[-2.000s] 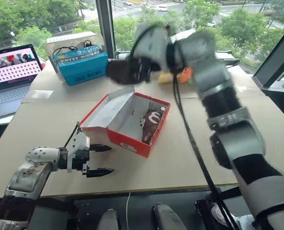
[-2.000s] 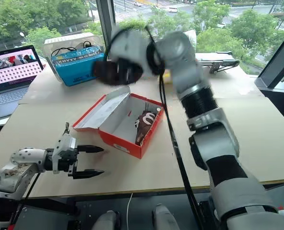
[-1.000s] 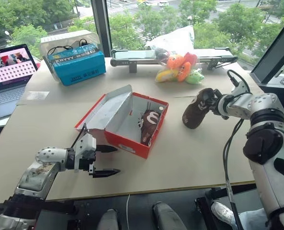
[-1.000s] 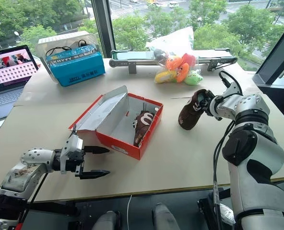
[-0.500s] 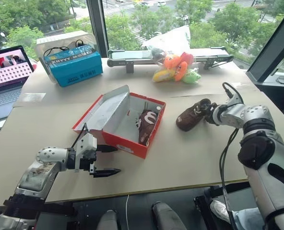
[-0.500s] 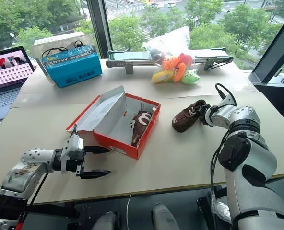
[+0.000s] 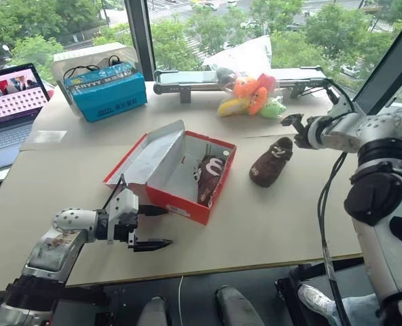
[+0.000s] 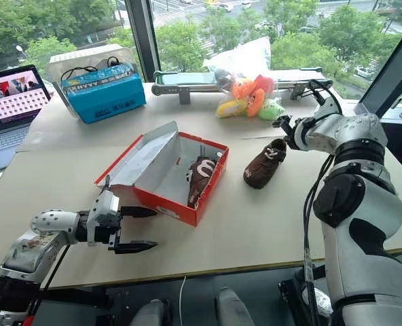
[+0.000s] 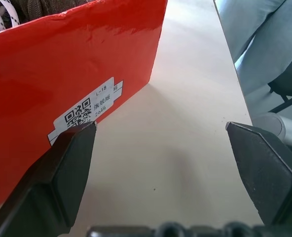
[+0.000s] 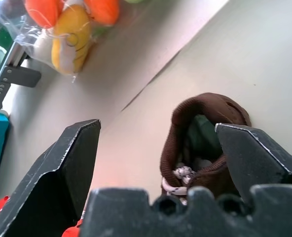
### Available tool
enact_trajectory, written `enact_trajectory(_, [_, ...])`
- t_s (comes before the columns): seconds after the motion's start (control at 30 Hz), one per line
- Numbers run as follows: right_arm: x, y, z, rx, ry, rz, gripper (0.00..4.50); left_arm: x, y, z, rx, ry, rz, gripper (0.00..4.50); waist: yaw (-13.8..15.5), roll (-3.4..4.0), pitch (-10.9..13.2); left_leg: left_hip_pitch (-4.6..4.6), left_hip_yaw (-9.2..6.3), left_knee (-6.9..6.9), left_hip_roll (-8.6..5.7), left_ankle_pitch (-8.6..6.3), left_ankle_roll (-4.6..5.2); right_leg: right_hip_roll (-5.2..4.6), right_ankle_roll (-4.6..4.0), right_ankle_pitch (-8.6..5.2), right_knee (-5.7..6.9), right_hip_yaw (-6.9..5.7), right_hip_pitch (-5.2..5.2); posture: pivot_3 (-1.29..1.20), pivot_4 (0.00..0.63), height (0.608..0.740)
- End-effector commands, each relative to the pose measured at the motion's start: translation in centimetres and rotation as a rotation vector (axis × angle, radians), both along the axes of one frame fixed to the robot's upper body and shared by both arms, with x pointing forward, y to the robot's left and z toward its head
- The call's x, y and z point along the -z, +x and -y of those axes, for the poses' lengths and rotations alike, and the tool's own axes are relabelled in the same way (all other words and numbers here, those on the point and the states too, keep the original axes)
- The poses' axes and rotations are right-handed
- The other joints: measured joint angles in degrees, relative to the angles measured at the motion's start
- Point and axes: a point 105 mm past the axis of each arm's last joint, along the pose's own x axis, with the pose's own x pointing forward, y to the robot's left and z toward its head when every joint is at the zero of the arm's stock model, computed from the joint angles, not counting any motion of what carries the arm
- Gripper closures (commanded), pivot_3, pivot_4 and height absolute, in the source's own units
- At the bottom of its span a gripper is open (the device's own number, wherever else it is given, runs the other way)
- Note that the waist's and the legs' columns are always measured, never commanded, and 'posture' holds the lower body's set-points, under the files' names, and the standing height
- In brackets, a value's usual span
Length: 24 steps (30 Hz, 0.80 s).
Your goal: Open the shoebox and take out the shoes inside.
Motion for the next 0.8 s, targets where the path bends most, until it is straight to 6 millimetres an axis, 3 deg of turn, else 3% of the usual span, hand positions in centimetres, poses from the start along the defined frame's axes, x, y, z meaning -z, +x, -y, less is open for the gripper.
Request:
enact_trajectory(0.03, [-5.9, -0.9, -1.1, -0.168, -0.357, 0.234, 0.04, -0.2, -0.2, 0.3, 0.023, -0.005, 0.019, 0.0, 0.1, 0.09, 0.1, -0.05, 0.0, 0.0, -0.01, 0.0, 0.0, -0.01, 0.0, 0.0, 0.0, 0.0, -0.05, 0.0, 0.15, 0.74])
enact_trajectory(0.1, [-6.9, -1.8, -2.9, -0.29, -0.538, 0.316, 0.04, -0.1, -0.3, 0.2, 0.023, -0.005, 0.017, 0.0, 0.2, 0.1, 0.1, -0.14, 0.0, 0.03, 0.0, 0.0, 0.0, -0.01, 0.02, 0.01, 0.02, -0.01, -0.15, 0.0, 0.15, 0.74])
enact_trajectory(0.17, [-7.7, -4.1, -6.8, -0.56, -0.843, 0.476, 0.04, 0.0, -0.5, 0.2, 0.023, -0.005, 0.015, 0.0, 0.3, 0.11, 0.0, -0.14, -0.01, 0.02, 0.02, 0.0, 0.0, -0.01, 0.02, 0.01, 0.04, -0.03, -0.16, 0.0, 0.15, 0.74])
enact_trajectory(0.23, [-6.0, -7.2, -11.5, -0.904, -1.167, 0.648, 0.04, 0.2, -0.7, 0.2, 0.022, -0.006, 0.009, 0.0, 0.6, 0.18, 0.1, -0.17, -0.05, -0.01, 0.03, -0.01, 0.02, -0.01, 0.02, -0.01, 0.02, -0.09, -0.21, 0.0, 0.15, 0.74])
enact_trajectory(0.3, [-4.2, -9.8, -14.4, -1.157, -1.251, 0.764, 0.04, 0.3, -0.8, 0.2, 0.023, -0.009, 0.005, 0.0, 0.3, 0.19, 0.0, -0.15, -0.03, 0.0, 0.04, -0.07, 0.1, -0.02, 0.03, -0.04, 0.03, -0.09, -0.21, 0.0, 0.15, 0.74])
enact_trajectory(0.37, [-2.8, -10.8, -15.5, -1.303, -1.257, 0.785, 0.04, 0.3, -0.8, 0.3, 0.026, -0.01, 0.004, 0.0, 0.3, 0.18, 0.0, -0.12, -0.03, 0.04, 0.08, -0.07, 0.09, 0.02, 0.25, -0.17, 0.05, -0.1, -0.18, 0.0, 0.15, 0.74])
enact_trajectory(0.47, [-1.7, -10.8, -16.0, -1.398, -1.323, 0.787, 0.04, 0.3, -0.9, 0.4, 0.029, -0.013, 0.001, 0.0, 0.8, 0.18, 0.1, -0.17, -0.04, 0.37, 0.07, -0.05, 0.07, 0.01, 0.42, -0.16, 0.15, -0.1, -0.14, 0.0, 0.15, 0.74])
enact_trajectory(0.67, [0.3, -7.4, -16.9, -1.558, -1.647, 0.765, 0.04, 0.4, -1.1, 0.7, 0.031, -0.021, -0.005, 0.0, 1.5, 0.18, 0.1, -0.08, 0.11, 0.83, 0.05, 0.02, -0.02, -0.05, 0.54, 0.22, 0.07, -0.04, 0.03, 0.0, 0.15, 0.74])
enact_trajectory(0.8, [1.1, -6.7, -17.3, -1.686, -1.785, 0.767, 0.04, 0.3, -1.2, 0.8, 0.025, -0.027, -0.006, 0.0, 1.6, 0.18, 0.1, -0.07, 0.11, 0.74, 0.07, 0.04, 0.01, -0.03, 0.46, 0.21, 0.11, -0.05, -0.03, 0.0, 0.15, 0.74])
